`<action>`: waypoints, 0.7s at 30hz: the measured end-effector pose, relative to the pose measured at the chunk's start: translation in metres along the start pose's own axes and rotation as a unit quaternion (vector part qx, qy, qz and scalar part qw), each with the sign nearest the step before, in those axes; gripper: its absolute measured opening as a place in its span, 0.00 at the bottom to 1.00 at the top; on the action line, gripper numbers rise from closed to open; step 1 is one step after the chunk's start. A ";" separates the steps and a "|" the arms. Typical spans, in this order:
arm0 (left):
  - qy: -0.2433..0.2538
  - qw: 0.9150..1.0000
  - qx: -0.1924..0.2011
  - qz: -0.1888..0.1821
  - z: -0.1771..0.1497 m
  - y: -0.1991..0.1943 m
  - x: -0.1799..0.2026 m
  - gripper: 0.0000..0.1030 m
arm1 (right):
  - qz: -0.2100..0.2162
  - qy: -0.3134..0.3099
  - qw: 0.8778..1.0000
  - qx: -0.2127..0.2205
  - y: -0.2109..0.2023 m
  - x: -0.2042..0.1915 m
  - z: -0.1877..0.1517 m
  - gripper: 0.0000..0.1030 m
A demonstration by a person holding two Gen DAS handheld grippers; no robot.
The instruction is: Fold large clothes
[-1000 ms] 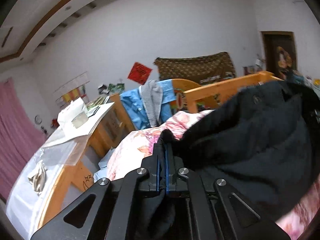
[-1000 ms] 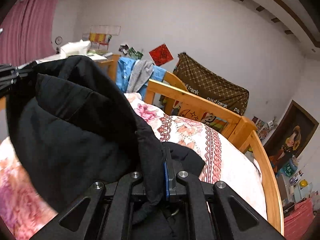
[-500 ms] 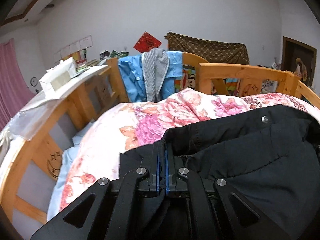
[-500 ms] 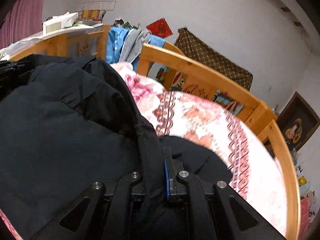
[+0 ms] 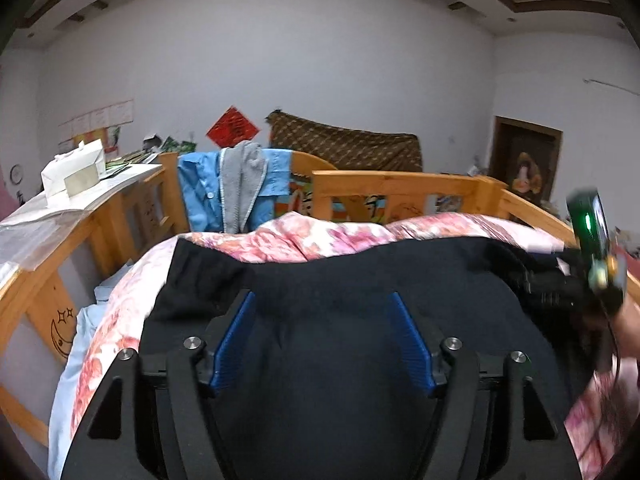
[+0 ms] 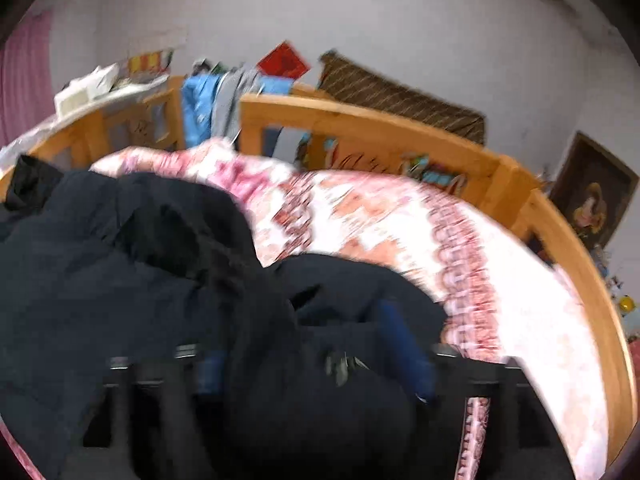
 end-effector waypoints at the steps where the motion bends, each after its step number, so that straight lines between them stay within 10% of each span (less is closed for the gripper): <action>1: 0.002 1.000 -0.003 -0.011 -0.010 -0.005 0.006 0.63 | -0.003 0.007 1.000 0.019 -0.010 0.003 0.002 0.91; 9: 0.039 0.998 -0.048 -0.021 -0.045 0.022 0.032 0.63 | 0.081 -0.027 0.993 0.078 -0.066 -0.047 -0.034 1.00; 21: 0.018 0.995 -0.076 0.063 -0.044 0.105 -0.011 0.96 | 0.049 -0.035 0.998 0.011 0.033 -0.066 -0.026 1.00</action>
Point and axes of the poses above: each gripper's, at about its wrist camera, not at the fingertips, and y roughly the way its jaws point, x to its right, z to its top, the point moved 8 cm from there along y, roughly the way its jaws point, and after that the axes turned 7 degrees about -z, right-handed, at the moved point
